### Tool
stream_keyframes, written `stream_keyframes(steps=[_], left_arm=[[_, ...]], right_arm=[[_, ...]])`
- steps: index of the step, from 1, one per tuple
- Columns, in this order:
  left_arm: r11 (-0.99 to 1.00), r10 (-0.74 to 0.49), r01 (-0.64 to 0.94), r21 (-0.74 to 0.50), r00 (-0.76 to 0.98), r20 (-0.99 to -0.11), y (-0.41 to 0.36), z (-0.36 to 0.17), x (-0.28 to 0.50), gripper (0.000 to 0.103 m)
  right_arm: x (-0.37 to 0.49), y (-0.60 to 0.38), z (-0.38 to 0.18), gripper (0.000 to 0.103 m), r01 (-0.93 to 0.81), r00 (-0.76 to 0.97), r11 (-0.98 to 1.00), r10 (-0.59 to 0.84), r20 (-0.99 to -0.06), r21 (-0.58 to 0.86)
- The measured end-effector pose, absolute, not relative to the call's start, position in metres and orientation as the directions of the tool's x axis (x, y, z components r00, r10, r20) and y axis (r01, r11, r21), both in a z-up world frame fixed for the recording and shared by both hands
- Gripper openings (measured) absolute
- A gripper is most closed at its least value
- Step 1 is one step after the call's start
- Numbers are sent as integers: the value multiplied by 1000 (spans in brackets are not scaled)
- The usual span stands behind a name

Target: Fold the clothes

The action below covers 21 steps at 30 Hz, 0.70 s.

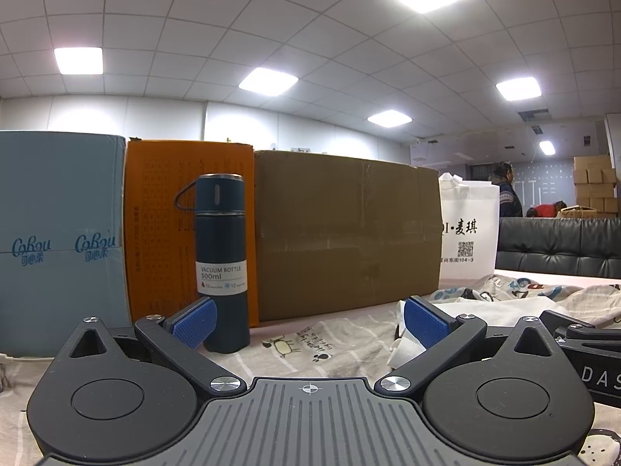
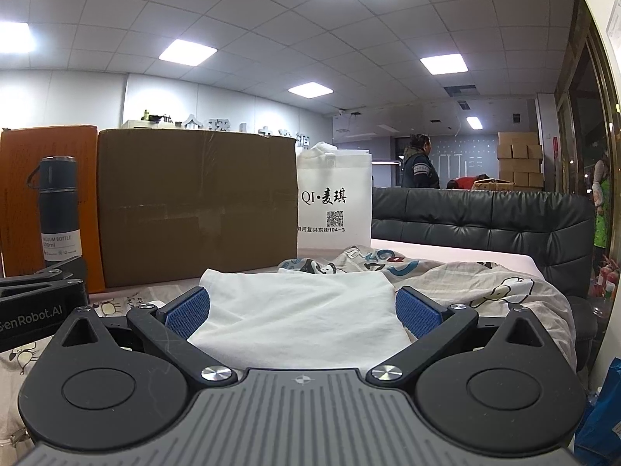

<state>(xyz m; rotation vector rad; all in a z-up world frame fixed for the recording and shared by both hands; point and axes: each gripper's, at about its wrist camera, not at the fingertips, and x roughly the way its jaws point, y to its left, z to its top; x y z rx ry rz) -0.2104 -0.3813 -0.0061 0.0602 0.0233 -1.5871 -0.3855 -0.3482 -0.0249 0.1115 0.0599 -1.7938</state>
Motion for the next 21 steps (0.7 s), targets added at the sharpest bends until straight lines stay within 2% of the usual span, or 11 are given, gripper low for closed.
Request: stream_keyframes(steps=[21], left_arm=[[-25, -998, 999, 25, -24, -58, -383, -7, -211, 103]], right_arm=[[-385, -348, -25, 103, 974, -222, -226, -969, -110, 20]])
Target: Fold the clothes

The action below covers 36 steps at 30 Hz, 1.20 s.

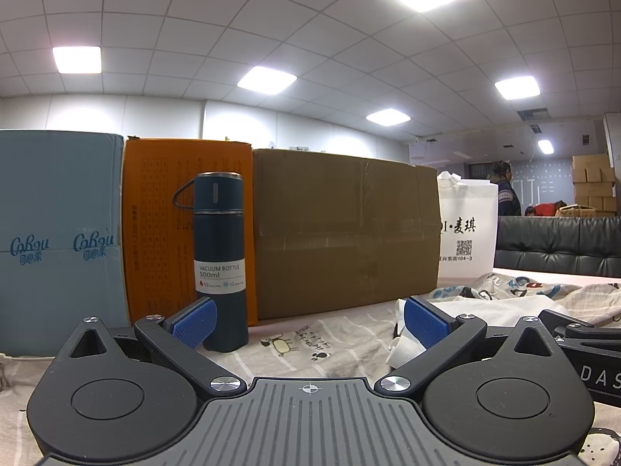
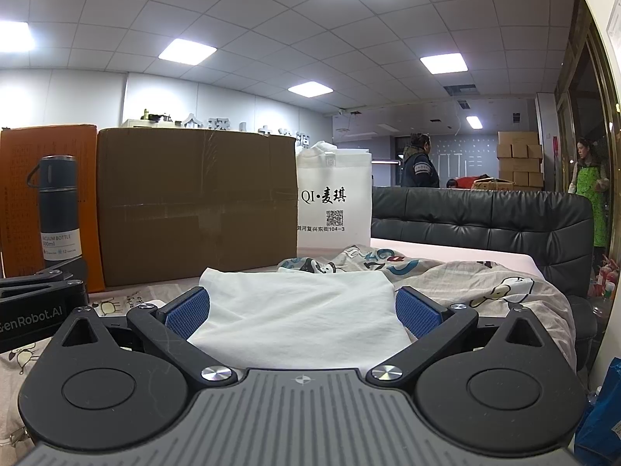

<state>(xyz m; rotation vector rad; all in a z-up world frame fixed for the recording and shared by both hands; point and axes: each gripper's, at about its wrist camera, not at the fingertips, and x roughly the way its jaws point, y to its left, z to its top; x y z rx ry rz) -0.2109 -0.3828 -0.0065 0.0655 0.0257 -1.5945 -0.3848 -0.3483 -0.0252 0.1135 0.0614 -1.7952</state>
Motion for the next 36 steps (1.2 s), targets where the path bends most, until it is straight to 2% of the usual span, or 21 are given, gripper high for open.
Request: stream_keyframes(steps=[36], left_arm=[[-43, -996, 999, 26, -41, -81, -385, -6, -210, 103]], right_arm=[[-386, -349, -25, 103, 973, -224, -228, -968, -117, 25]])
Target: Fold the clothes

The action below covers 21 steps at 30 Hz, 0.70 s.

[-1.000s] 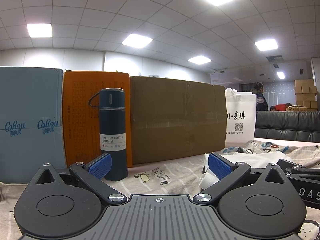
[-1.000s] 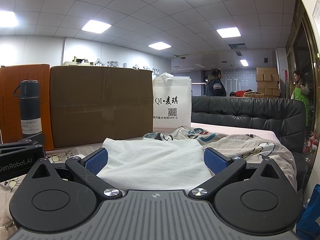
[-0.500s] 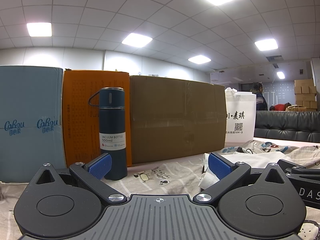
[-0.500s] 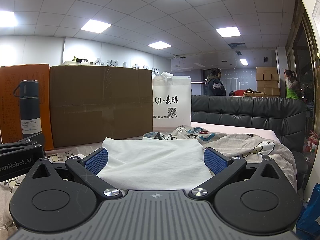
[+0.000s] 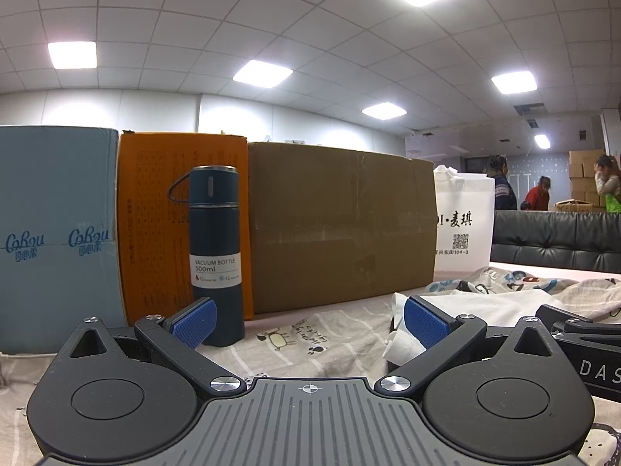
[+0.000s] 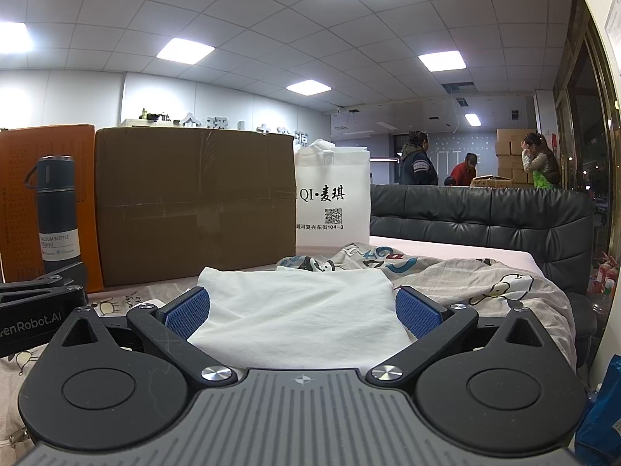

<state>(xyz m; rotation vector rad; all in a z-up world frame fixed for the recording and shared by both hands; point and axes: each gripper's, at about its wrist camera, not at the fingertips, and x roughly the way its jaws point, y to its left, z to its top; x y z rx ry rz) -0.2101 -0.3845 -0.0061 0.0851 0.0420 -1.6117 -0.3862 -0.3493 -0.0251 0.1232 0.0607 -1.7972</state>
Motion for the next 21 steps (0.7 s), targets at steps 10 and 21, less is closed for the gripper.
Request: stream_keyframes(steps=[10, 21], left_arm=[[-43, -996, 999, 26, -41, -79, -384, -6, -211, 103], [-44, -996, 999, 26, -42, -78, -385, -7, -211, 103]], right_arm=[[-386, -349, -25, 103, 973, -225, -229, -967, -118, 25], [-386, -349, -25, 103, 973, -225, -230, -967, -122, 23]])
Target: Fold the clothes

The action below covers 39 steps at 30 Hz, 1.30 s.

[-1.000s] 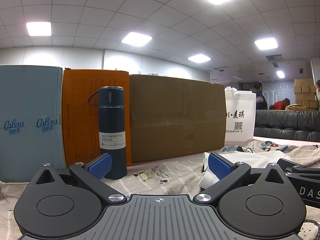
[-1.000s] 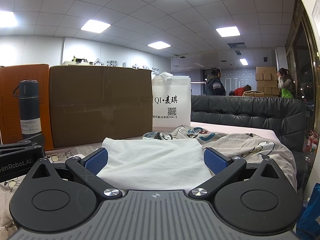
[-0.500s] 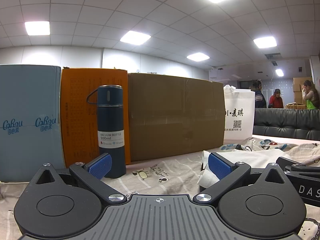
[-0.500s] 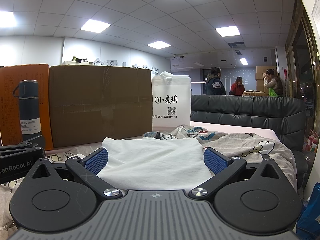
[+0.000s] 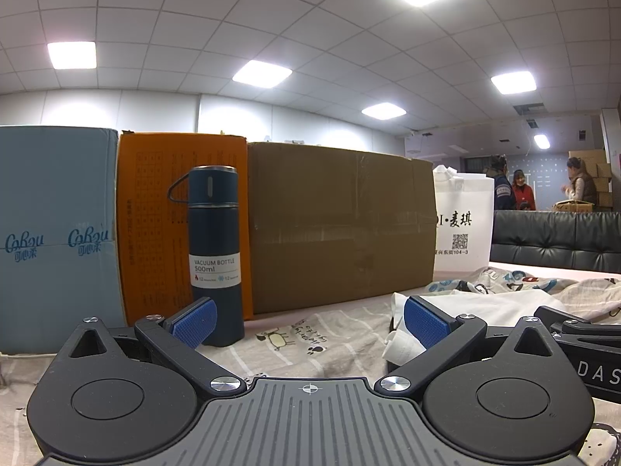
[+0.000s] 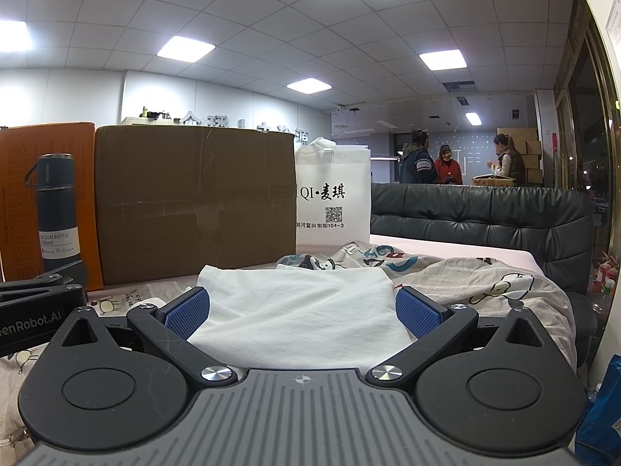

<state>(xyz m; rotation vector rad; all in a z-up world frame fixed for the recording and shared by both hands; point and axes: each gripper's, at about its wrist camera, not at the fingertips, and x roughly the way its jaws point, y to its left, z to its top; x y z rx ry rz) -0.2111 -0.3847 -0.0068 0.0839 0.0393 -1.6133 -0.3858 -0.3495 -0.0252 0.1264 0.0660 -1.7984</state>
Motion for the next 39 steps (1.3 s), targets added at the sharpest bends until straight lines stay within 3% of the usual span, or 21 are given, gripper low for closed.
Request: stream_keyframes(steps=[24, 39], left_arm=[[-47, -996, 999, 25, -45, -80, -385, -7, -211, 103], [-49, -989, 999, 14, -47, -142, -388, -8, -210, 103]], right_arm=[[-386, -350, -25, 103, 973, -226, -231, -966, -123, 28], [-387, -351, -25, 103, 972, -226, -232, -966, -128, 34]])
